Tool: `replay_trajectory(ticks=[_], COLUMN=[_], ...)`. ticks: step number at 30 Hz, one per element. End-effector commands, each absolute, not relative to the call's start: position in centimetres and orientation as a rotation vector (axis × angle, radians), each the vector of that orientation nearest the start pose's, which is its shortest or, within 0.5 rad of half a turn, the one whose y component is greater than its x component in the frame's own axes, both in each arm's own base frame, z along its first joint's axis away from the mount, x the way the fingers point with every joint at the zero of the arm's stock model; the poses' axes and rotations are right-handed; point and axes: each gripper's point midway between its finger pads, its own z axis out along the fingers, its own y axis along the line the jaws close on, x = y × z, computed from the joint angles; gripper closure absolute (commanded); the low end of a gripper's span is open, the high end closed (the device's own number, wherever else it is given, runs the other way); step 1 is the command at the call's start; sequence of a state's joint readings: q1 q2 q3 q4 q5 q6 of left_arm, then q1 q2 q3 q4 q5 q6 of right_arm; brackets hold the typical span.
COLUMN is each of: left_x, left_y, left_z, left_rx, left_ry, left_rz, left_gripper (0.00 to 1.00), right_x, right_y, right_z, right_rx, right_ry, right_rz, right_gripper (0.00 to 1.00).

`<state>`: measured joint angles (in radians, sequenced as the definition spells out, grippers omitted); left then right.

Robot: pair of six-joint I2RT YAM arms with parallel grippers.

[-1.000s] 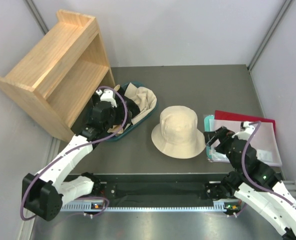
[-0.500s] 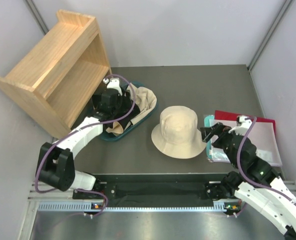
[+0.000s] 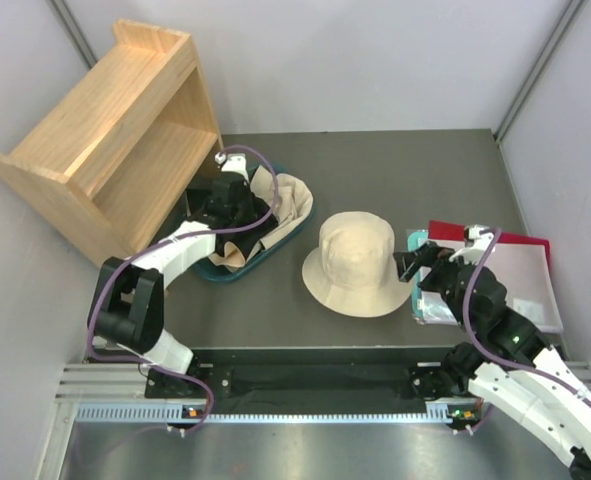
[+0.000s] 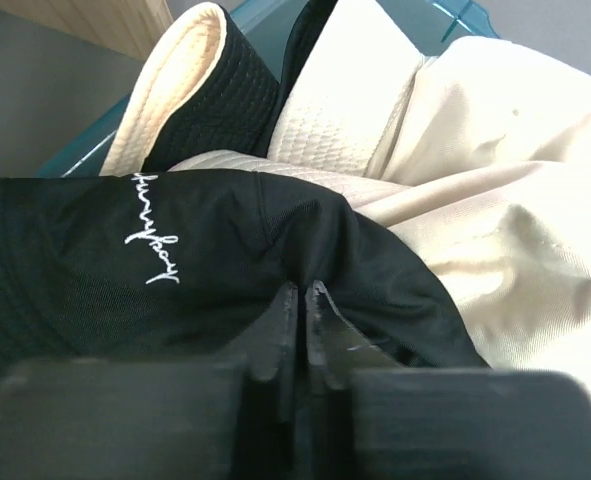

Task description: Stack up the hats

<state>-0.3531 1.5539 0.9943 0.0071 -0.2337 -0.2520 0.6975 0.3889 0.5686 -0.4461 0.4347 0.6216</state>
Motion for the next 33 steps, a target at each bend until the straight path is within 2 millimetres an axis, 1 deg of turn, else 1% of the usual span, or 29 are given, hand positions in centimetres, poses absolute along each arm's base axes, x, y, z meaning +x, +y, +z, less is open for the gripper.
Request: replay_trajectory(ticks=[1,2,4,5,6,7,8,10,11,12,13,14,15,16,17,18,19,20,21,22,23,24,25,26,27,28,30,31,33], left_x=[43.8,43.6,43.2,42.8,42.4,42.0,41.4,40.5,39.5,39.1,38.3,37.4,36.9,36.3,35.3,34.9,34.4,33.5,32.9,32.4,31.6,31.1,30.5,29.8,29.3,28.7,27.5,27.0,26.1], left_y=[-12.9,-12.9,-13.2,-13.2,-13.2,-13.7,-13.7,-14.0,-14.3,-14.4,-14.4,-14.7,-14.6,-14.9,-14.7,-14.8,-14.8,-14.7,-15.2,-15.3,-15.4,-15.5,-15.9,-16.0,-16.1,-16.5,-16.7,-16.9,-16.9], left_z=[16.1,17.0,18.1,19.8,20.6,21.5,23.6,25.5,27.4,28.3,28.5,29.9,30.9,31.5,32.4,33.1,33.5,33.9,34.6,34.8,35.6,35.7,36.0,36.7,36.9,37.3,38.1,38.4,39.3], left_rx=[-0.023,-0.022,-0.016,-0.015,-0.015,-0.001,-0.001,0.009,0.025,0.026,0.030,0.047,0.049,0.071,0.076,0.085,0.092,0.108,0.137,0.153,0.162,0.173,0.194,0.202,0.212,0.238,0.257,0.276,0.293], left_ry=[2.031,2.020,2.010,1.973,1.956,1.939,1.892,1.848,1.805,1.791,1.801,1.773,1.755,1.747,1.735,1.723,1.719,1.717,1.707,1.705,1.685,1.682,1.675,1.655,1.650,1.641,1.621,1.612,1.586], left_rz=[-0.149,-0.157,-0.184,-0.206,-0.221,-0.259,-0.290,-0.336,-0.384,-0.404,-0.417,-0.454,-0.463,-0.493,-0.501,-0.514,-0.525,-0.532,-0.563,-0.575,-0.597,-0.612,-0.644,-0.666,-0.681,-0.712,-0.747,-0.765,-0.783], left_gripper=[1.00,1.00,1.00,1.00,1.00,1.00,1.00,1.00,1.00,1.00,1.00,1.00,1.00,1.00,1.00,1.00,1.00,1.00,1.00,1.00,1.00,1.00,1.00,1.00,1.00,1.00,1.00,1.00,1.00], right_x=[21.6,21.6,21.7,21.7,21.8,21.9,21.9,22.3,22.3,22.4,22.9,22.8,22.9,23.4,23.1,23.0,23.2,22.8,22.7,22.7,22.3,22.2,22.1,22.1,22.1,21.8,21.3,21.2,20.8], right_y=[10.9,10.7,10.3,9.8,9.8,9.8,9.7,10.3,10.8,11.3,12.2,13.4,14.3,15.6,17.1,18.0,19.3,20.4,21.1,22.3,23.2,23.9,25.3,25.9,26.6,28.0,29.3,30.4,31.4], right_z=[25.2,26.0,26.9,28.2,29.1,29.8,31.0,32.6,33.8,34.5,34.5,36.0,36.3,36.2,37.5,37.8,37.8,38.8,38.8,38.9,39.4,40.0,39.6,39.8,39.9,39.3,39.3,39.2,39.3], right_rx=[0.212,0.212,0.209,0.203,0.198,0.187,0.160,0.130,0.090,0.073,0.041,-0.008,-0.036,-0.069,-0.118,-0.147,-0.177,-0.211,-0.229,-0.254,-0.285,-0.295,-0.321,-0.327,-0.329,-0.374,-0.413,-0.431,-0.462], right_ry=[1.753,1.733,1.715,1.685,1.661,1.644,1.616,1.580,1.559,1.547,1.560,1.525,1.522,1.536,1.499,1.491,1.494,1.457,1.457,1.454,1.441,1.418,1.431,1.424,1.416,1.432,1.426,1.419,1.408], right_rz=[0.537,0.532,0.512,0.495,0.495,0.491,0.482,0.493,0.508,0.523,0.530,0.583,0.612,0.634,0.707,0.743,0.773,0.829,0.850,0.881,0.915,0.941,0.967,0.981,0.998,1.029,1.071,1.090,1.122], right_gripper=[0.05,0.05,0.05,0.05,0.05,0.05,0.05,0.05,0.05,0.05,0.06,0.06,0.06,0.07,0.07,0.07,0.07,0.07,0.07,0.07,0.07,0.07,0.07,0.07,0.08,0.08,0.09,0.10,0.11])
